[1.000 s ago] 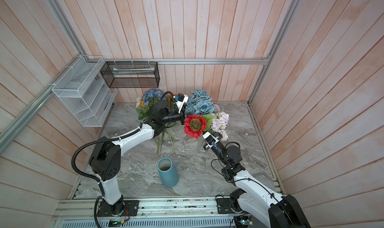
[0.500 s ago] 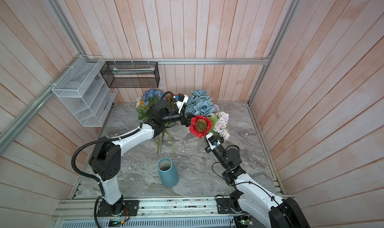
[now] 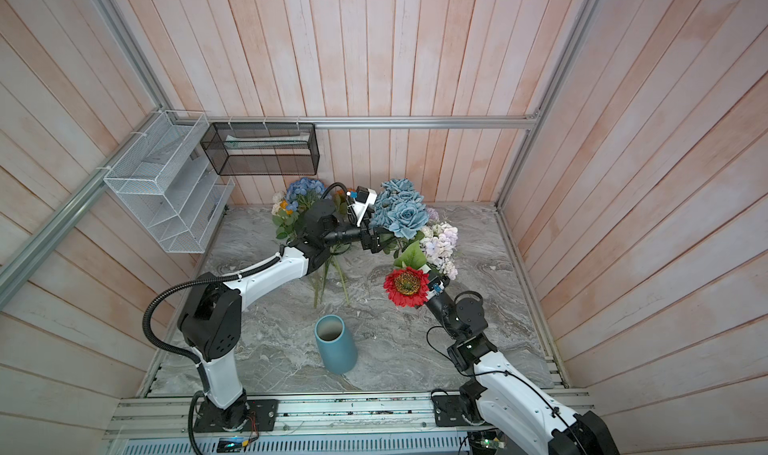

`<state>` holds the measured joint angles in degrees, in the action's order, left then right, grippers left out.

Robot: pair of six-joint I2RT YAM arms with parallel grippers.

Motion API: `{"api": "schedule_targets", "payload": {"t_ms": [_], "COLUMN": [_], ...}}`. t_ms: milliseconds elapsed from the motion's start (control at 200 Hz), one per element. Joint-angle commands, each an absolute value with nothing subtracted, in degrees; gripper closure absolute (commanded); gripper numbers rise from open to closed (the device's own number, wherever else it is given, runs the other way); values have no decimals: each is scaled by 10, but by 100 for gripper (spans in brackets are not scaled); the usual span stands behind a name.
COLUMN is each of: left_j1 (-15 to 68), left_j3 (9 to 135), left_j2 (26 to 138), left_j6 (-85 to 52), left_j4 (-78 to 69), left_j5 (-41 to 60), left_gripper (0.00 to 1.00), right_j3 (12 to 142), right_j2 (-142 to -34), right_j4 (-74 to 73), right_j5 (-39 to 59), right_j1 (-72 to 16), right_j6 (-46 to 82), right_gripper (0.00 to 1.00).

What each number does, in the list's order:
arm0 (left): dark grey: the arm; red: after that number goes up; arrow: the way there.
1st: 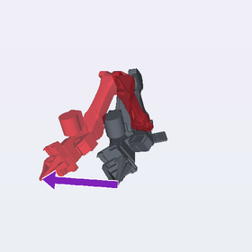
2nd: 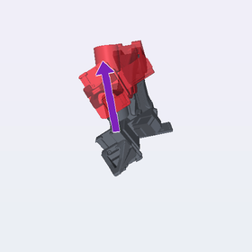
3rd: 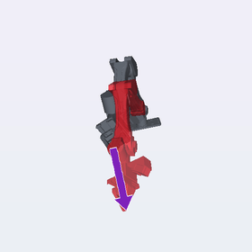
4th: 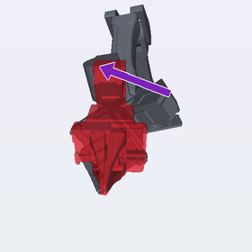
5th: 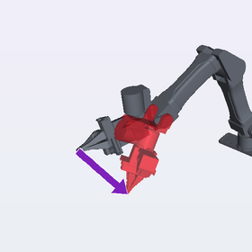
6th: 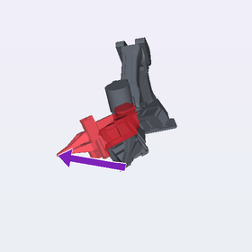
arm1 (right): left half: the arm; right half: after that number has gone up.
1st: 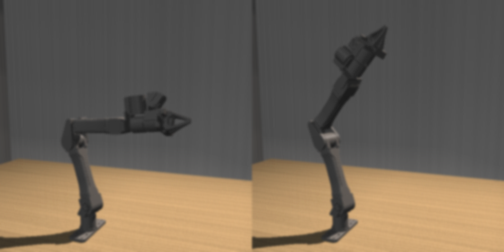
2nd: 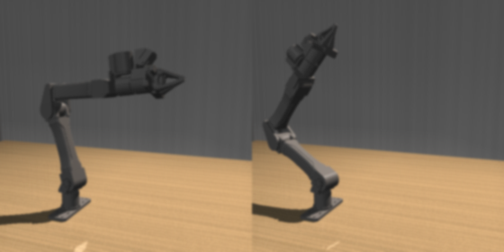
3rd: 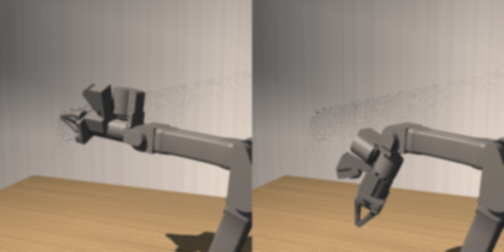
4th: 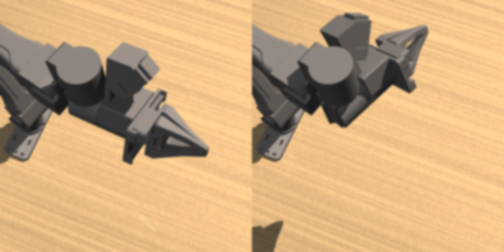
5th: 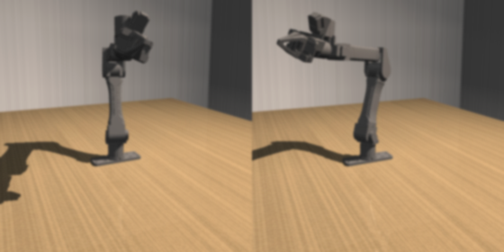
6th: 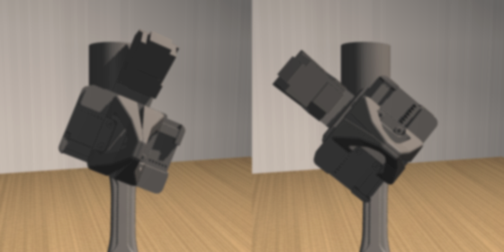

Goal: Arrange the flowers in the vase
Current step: 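Lower the red gerbera stem into the glass vase with right gripper, then open right gripper to release the gerbera while left gripper holds the roses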

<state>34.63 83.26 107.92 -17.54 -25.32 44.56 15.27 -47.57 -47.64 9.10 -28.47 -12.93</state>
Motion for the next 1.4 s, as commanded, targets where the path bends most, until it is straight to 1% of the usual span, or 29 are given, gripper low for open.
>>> {"api": "schedule_targets", "payload": {"t_ms": [0, 170, 275, 510, 890, 955, 995, 1085, 1180, 1260, 1395], "left_j1": [347, 347, 347, 348, 348, 348, 348, 348, 348, 348, 348], "left_j3": [841, 842, 841, 840, 839, 839, 839, 839, 839, 839, 838], "left_j2": [1075, 1075, 1074, 1073, 1071, 1070, 1071, 1069, 1068, 1068, 1066], "left_j6": [-182, -186, -187, -186, -192, -192, -192, -190, -191, -192, -192], "left_j4": [-270, -268, -268, -265, -274, -274, -273, -269, -268, -269, -268], "left_j5": [452, 452, 452, 452, 451, 451, 451, 449, 448, 447, 447], "left_gripper": [0, 0, 0, 0, 0, 0, 0, 0, 0, 0, 0], "right_j3": [169, 200, 215, 242, 249, 259, 267, 282, 295, 304, 313], "right_j2": [-489, -533, -556, -581, -571, -567, -561, -542, -517, -494, -455], "right_j4": [-489, -471, -466, -390, -243, -221, -205, -167, -126, -96, -76], "right_j5": [92, 40, 42, 27, -14, -10, -4, 9, 21, 27, 38], "right_j1": [-287, -287, -287, -288, -290, -289, -290, -290, -291, -290, -292], "right_j6": [-109, -72, -60, -46, -15, -7, -2, 6, 13, 21, 31], "right_gripper": [86, 95, 100, 100, 100, 96, 92, 75, 62, 58, 57]}}
